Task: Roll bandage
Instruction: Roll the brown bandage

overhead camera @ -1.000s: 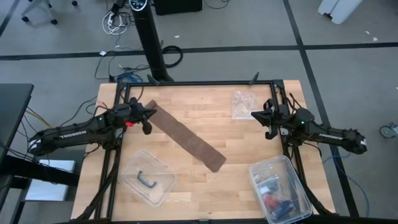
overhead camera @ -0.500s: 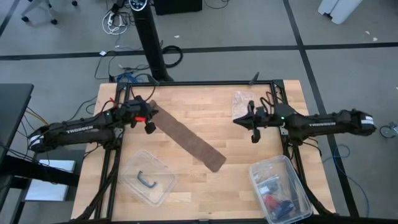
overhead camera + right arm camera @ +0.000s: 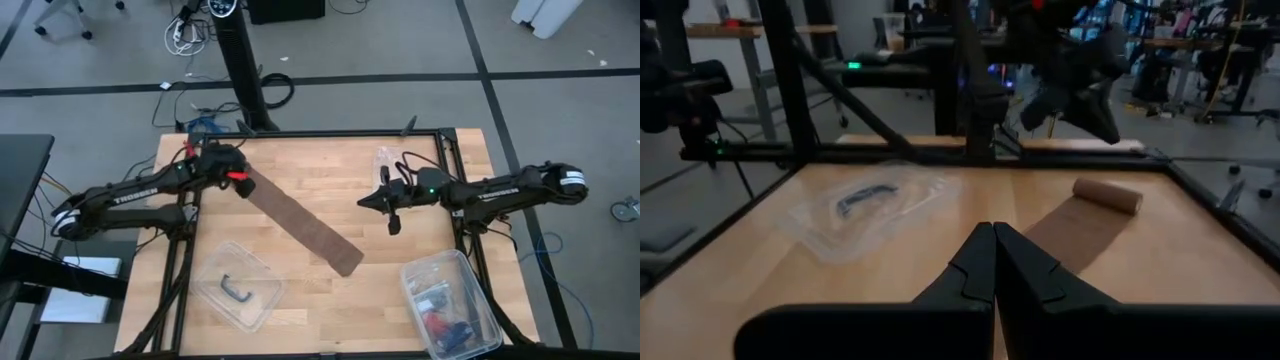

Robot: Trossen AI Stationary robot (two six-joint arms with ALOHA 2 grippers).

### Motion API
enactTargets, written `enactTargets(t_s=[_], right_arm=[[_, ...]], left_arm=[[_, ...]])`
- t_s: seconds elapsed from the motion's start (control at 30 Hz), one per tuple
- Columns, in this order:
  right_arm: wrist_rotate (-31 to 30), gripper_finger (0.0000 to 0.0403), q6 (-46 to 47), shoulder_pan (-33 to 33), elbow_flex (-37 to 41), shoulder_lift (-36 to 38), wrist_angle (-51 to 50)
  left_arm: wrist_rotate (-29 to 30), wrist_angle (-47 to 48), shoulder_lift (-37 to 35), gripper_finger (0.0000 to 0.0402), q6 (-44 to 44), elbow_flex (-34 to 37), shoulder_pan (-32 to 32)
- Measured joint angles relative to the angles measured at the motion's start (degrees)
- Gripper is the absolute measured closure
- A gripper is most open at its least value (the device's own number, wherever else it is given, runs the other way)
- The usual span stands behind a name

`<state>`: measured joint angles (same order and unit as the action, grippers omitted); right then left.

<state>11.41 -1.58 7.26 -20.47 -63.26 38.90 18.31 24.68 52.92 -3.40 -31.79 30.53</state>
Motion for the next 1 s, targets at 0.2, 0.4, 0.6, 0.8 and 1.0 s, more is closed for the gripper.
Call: enactTargets(t_s=[0.2, 0.4, 0.6, 0.8, 1.0], right_arm=[[-1.24, 0.0403, -0.04, -0.71, 0.0, -3.73, 4.69], [-1.63, 0.0403, -0.44, -0.67, 0.0, -4.09, 7.38], [-1.98, 0.0403, -0.53, -0.46, 0.0, -4.09, 8.78], [-1.96, 0.0403, -0.57, -0.41, 0.0, -4.09, 9.12], [-1.95, 0.0403, -0.55, -0.41, 0.0, -4.09, 9.08]], left_arm=[[1.55, -0.79, 9.83, 0.0401, 0.05, 0.04, 3.93], [1.52, -2.73, 17.51, 0.0401, 0.09, 0.09, 5.78], [-1.24, -5.61, 22.1, 0.0401, 0.12, 0.09, 5.78], [-3.79, -5.16, 22.46, 0.0401, -1.24, -0.52, 4.56], [6.47, 3.19, 21.97, 0.0401, -6.23, -6.06, 3.2]])
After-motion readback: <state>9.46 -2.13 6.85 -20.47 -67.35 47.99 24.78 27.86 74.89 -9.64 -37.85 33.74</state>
